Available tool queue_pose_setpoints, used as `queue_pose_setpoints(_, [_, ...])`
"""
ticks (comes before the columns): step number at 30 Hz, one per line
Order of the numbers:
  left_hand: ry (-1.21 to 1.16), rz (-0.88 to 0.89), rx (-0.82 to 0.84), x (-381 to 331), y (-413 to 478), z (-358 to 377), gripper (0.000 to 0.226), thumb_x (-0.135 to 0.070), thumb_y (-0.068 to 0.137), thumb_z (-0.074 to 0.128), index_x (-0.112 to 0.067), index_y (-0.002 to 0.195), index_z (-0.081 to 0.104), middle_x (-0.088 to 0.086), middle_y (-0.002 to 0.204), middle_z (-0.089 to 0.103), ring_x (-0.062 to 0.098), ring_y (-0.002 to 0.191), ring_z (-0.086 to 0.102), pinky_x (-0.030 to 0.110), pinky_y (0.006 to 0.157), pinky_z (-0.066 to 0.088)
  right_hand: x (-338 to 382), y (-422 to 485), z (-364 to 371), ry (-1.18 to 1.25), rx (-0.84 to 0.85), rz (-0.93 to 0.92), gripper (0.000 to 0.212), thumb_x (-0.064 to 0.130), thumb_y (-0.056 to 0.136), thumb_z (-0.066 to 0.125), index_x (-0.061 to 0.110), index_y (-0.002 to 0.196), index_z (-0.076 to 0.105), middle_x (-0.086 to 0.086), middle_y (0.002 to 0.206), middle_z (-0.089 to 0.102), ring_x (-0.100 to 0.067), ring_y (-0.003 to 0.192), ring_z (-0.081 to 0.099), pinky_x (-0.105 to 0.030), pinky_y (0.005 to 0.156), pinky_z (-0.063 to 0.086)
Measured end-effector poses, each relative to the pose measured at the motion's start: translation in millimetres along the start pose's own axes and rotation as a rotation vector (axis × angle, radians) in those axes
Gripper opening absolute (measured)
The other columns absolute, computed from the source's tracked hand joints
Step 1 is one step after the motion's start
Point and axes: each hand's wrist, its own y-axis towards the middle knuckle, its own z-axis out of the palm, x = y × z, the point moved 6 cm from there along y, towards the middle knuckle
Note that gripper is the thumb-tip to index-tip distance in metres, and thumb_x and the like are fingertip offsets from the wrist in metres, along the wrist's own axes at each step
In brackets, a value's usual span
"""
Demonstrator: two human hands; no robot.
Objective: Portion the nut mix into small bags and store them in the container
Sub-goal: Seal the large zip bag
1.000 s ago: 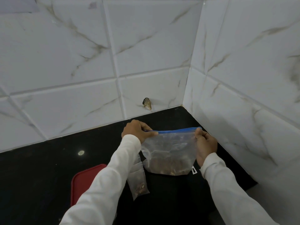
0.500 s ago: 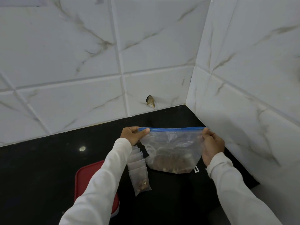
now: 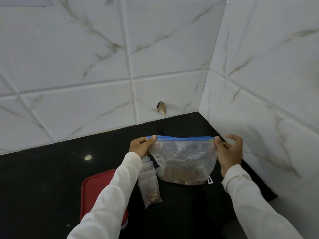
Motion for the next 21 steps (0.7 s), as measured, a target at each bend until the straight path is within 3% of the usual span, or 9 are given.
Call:
queue_pose_setpoints(5, [0.102, 0.142, -0.19, -8, -1, 1, 0.025, -0.017, 0.08, 0.079, -0.016, 0.085, 0.055, 0.003, 0.082, 0.06, 0.018, 0.071, 0.058, 0.038, 0.076, 0.056, 12, 1, -3, -0.235, 0.083, -0.191, 0.011, 0.013, 0.094, 0.056, 0.023, 0.095, 0.059, -0.003, 0.073, 0.067, -0.011, 0.072, 0.064, -0.031, 0.075, 0.052])
queue_pose_setpoints(9, [0.296, 0.254, -0.222, -9, -3, 6, 0.019, -0.017, 0.085, 0.071, -0.023, 0.08, 0.055, 0.001, 0.072, 0.064, 0.022, 0.069, 0.065, 0.034, 0.073, 0.055, 14, 0, 1, -0.384, 0.261, -0.272, 0.031, 0.001, 0.091, 0.046, 0.018, 0.085, 0.071, 0.005, 0.091, 0.069, -0.005, 0.088, 0.061, -0.018, 0.076, 0.046])
queue_pose_setpoints(12, [0.323, 0.252, -0.183, -7, 1, 5, 0.016, -0.02, 0.083, 0.075, -0.022, 0.077, 0.061, 0.003, 0.073, 0.067, 0.018, 0.064, 0.063, 0.031, 0.067, 0.054, 14, -1, 0, -0.438, 0.376, -0.284, 0.011, 0.015, 0.086, 0.068, 0.02, 0.095, 0.072, 0.008, 0.099, 0.067, -0.004, 0.094, 0.061, -0.015, 0.076, 0.043])
queue_pose_setpoints(14, [0.317, 0.227, -0.112, -8, 4, 5, 0.013, -0.022, 0.081, 0.079, -0.016, 0.079, 0.068, 0.005, 0.073, 0.069, 0.015, 0.062, 0.06, 0.028, 0.064, 0.05, 16, -1, -1, -0.547, 0.401, -0.384, 0.023, 0.025, 0.078, 0.078, 0.022, 0.1, 0.07, 0.011, 0.098, 0.065, -0.002, 0.092, 0.059, -0.014, 0.073, 0.043])
queue_pose_setpoints(18, [0.297, 0.187, 0.044, -14, -1, 4, 0.008, -0.021, 0.079, 0.081, -0.016, 0.084, 0.078, 0.002, 0.076, 0.074, 0.011, 0.066, 0.065, 0.026, 0.072, 0.054, 17, -1, -1, -0.572, 0.377, -0.438, 0.029, 0.023, 0.077, 0.079, 0.018, 0.104, 0.07, 0.005, 0.099, 0.065, -0.007, 0.09, 0.061, -0.014, 0.071, 0.044])
queue_pose_setpoints(21, [0.361, 0.183, 0.163, -20, -4, 2, 0.013, -0.023, 0.072, 0.086, -0.023, 0.084, 0.08, 0.006, 0.081, 0.076, 0.02, 0.076, 0.071, 0.031, 0.082, 0.058, 17, -1, 0, -0.558, 0.33, -0.466, 0.028, 0.018, 0.079, 0.077, 0.014, 0.105, 0.071, 0.003, 0.098, 0.065, -0.008, 0.088, 0.06, -0.012, 0.071, 0.043])
